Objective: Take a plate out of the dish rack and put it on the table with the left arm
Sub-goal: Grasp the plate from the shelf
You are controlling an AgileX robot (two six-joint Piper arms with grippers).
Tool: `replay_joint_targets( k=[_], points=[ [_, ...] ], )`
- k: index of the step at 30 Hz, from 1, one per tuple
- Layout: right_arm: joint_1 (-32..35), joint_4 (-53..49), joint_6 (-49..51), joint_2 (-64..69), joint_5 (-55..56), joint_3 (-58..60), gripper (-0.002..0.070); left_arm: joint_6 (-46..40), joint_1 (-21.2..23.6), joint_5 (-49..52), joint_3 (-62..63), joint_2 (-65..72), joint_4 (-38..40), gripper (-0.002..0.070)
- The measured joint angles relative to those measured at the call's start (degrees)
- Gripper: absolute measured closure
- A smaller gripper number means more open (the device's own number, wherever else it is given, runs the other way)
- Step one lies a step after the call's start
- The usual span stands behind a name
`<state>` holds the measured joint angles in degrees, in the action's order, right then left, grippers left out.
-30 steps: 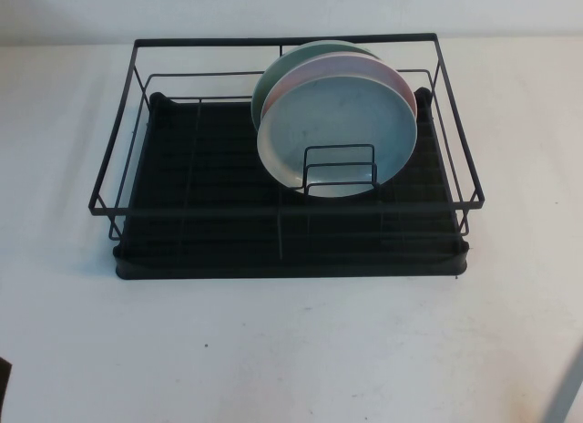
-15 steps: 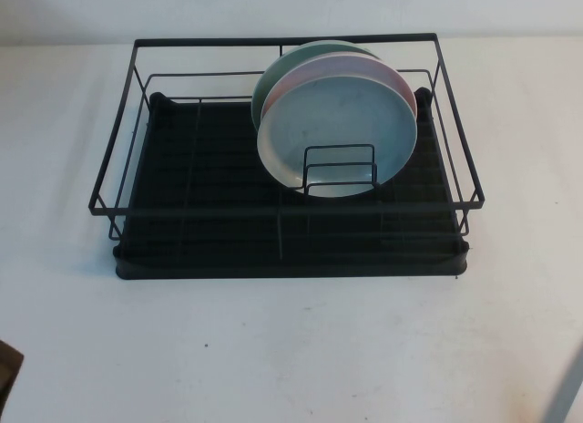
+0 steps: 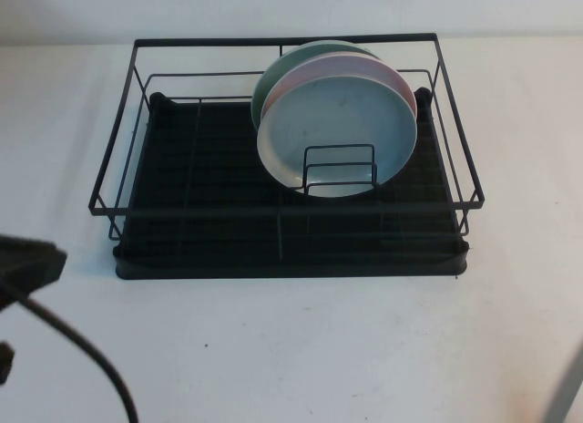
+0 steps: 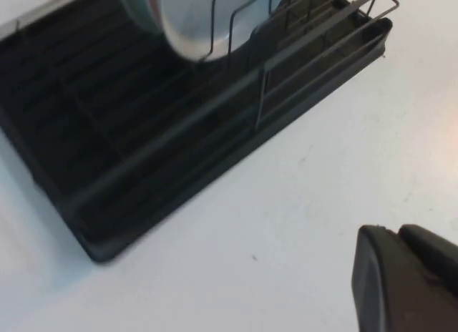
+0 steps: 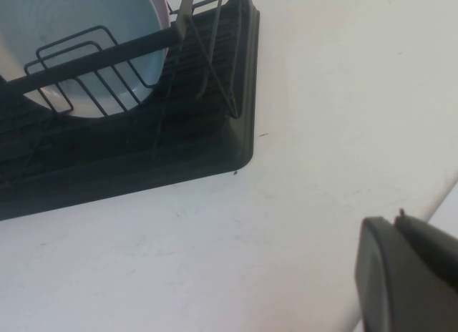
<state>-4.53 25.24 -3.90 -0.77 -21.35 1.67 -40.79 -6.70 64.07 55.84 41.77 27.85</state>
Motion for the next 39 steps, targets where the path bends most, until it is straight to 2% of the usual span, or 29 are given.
replay_joint_targets(
  k=[5,9,13,16,20,22,24,30,34,39],
  points=[
    [0.0,0.0,0.0,0.0,0.0,0.0,0.0694,-13.7,0.0,0.3,8.7,13.0,2.9,0.0678],
    [0.0,0.0,0.0,0.0,0.0,0.0,0.0694,-17.1,0.0,-1.8,13.6,22.3,5.0,0.0678],
    [0.0,0.0,0.0,0.0,0.0,0.0,0.0694,-21.8,-0.3,-3.2,18.1,30.4,11.3,0.0650],
    [0.0,0.0,0.0,0.0,0.0,0.0,0.0694,-25.1,-2.6,-4.1,21.4,34.6,13.3,0.0564],
    [0.0,0.0,0.0,0.0,0.0,0.0,0.0694,-29.0,-7.4,-5.5,25.7,39.7,11.9,0.0326],
    [0.0,0.0,0.0,0.0,0.0,0.0,0.0694,-30.3,-10.3,-6.8,27.6,42.0,10.6,0.0237],
    [0.0,0.0,0.0,0.0,0.0,0.0,0.0694,-32.0,-13.1,-8.4,29.0,43.7,8.7,0.0197],
    [0.0,0.0,0.0,0.0,0.0,0.0,0.0694,-36.5,-20.1,-20.3,29.7,48.1,6.3,0.0167],
    [0.0,0.0,0.0,0.0,0.0,0.0,0.0694,-39.0,-21.1,-27.4,29.7,51.3,6.3,0.0165],
    [0.0,0.0,0.0,0.0,0.0,0.0,0.0694,-40.3,-21.2,-31.5,29.7,55.6,6.3,0.0164]
  ],
)
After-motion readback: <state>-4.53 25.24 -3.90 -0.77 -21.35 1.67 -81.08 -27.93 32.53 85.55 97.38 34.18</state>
